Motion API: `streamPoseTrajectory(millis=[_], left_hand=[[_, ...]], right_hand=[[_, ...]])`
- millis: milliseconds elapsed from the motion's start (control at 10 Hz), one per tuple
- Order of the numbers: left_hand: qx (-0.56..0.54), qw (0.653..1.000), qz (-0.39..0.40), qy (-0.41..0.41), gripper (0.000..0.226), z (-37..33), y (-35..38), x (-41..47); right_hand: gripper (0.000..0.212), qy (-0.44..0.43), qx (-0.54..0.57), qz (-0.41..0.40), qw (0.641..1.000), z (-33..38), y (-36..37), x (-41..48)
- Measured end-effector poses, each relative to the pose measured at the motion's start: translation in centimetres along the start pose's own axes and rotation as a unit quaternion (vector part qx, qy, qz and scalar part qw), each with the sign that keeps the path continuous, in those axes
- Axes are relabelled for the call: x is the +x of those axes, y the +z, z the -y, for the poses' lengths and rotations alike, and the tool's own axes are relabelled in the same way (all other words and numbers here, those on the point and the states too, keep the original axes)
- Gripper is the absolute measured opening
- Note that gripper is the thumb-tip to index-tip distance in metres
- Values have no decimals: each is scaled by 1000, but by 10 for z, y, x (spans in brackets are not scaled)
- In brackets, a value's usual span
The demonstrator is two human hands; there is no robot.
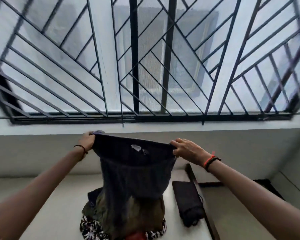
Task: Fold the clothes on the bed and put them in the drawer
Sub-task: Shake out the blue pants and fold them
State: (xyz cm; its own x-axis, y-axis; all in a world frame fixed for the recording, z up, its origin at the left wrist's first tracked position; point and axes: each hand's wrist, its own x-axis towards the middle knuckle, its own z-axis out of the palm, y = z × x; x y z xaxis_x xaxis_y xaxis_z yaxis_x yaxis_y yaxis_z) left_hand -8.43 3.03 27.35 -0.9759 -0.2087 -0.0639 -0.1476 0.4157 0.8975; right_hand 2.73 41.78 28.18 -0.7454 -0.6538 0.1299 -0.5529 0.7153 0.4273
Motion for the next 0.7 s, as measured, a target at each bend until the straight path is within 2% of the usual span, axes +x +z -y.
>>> streamPoseTrajectory(millis=[100,200,300,400,500,600,700], left_hand=[[79,992,-11,102,27,-80,-16,-21],[197,957,-27,210,30,-155,-37,-28],[263,920,-62,283,26,-216,-59,-32],[316,896,-93,298,24,-262,-79,-41],[354,877,-100,308,23,-293,-92,-43],[365,871,-44,327,26,-311,-95,-43],[372,862,2,345,18,-312,-94,-37]], right_hand=[[15,81,32,69,994,-32,-41,-1],[17,112,-4,105,988,-64,-90,-4],[29,174,31,129,976,-89,-140,-12],[57,217,84,93,968,-115,-182,-26],[72,242,46,68,967,-131,-212,-37],[74,259,36,-1,965,-146,-226,-39],[48,251,151,-140,946,-155,-227,-44]])
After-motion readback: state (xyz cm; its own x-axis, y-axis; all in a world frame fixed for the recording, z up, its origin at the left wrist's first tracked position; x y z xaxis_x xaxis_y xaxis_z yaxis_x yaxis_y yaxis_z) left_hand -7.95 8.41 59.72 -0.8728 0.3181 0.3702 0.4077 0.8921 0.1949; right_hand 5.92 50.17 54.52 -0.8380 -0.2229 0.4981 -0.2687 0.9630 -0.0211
